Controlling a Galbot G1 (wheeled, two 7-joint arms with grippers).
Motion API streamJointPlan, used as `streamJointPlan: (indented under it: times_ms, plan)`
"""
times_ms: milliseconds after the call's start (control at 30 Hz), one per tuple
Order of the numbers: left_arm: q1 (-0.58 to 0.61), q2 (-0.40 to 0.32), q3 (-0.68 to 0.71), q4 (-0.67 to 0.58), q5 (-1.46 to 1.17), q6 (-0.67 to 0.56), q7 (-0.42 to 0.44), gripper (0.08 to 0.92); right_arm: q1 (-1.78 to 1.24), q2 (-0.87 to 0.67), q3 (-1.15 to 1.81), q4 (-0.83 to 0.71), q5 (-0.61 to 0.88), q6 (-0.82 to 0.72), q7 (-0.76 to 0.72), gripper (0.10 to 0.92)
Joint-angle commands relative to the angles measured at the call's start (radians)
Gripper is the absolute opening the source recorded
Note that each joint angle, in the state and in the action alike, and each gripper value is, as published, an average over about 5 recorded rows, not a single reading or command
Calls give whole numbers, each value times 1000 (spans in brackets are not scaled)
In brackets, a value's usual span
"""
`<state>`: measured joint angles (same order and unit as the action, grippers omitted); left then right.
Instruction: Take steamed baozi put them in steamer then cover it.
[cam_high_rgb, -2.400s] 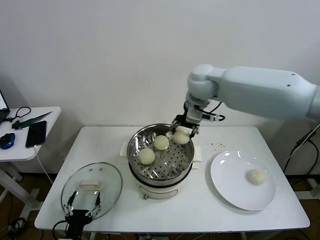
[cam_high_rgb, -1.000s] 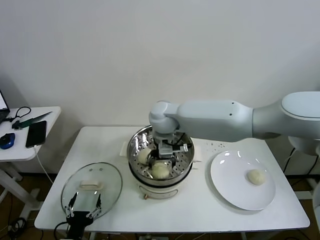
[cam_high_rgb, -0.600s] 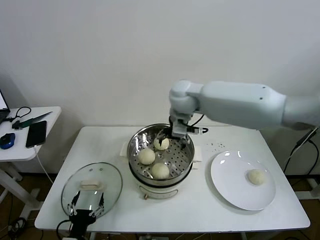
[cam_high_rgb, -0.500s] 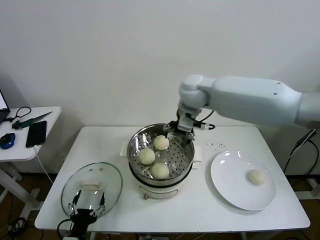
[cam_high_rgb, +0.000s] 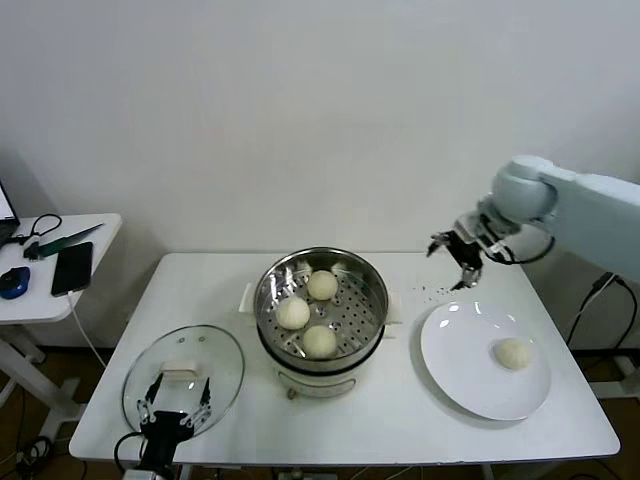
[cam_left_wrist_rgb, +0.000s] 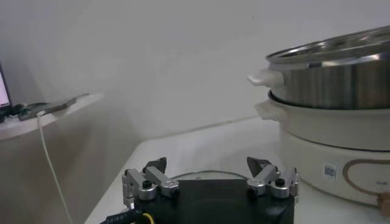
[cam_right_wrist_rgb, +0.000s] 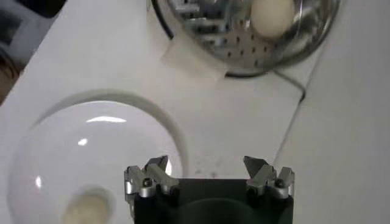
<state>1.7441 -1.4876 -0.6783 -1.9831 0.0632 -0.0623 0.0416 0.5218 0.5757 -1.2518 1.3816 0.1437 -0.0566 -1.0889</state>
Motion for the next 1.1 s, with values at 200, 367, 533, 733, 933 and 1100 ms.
streamJointPlan:
  times_ms: [200, 367, 533, 733, 933, 1100]
  plan:
    - [14, 3, -13, -16, -11, -3, 0, 823, -573, -169, 457, -185, -235, 1, -23, 823]
    - [21, -1, -18, -19, -3, 4, -3, 823, -633, -137, 510, -253, -286, 30, -22, 823]
    - [23, -7, -20, -19, 3, 6, -4, 823, -673, -98, 544, -304, -291, 36, -20, 823]
    - [31, -10, -26, -16, 9, 5, -4, 823, -682, -54, 551, -344, -294, 37, -22, 823]
    - [34, -14, -26, -10, 11, 3, -5, 823, -668, -8, 535, -371, -293, 38, -20, 823]
    - [33, -15, -29, -9, 12, 5, -5, 823, -657, 21, 520, -388, -289, 39, -19, 823]
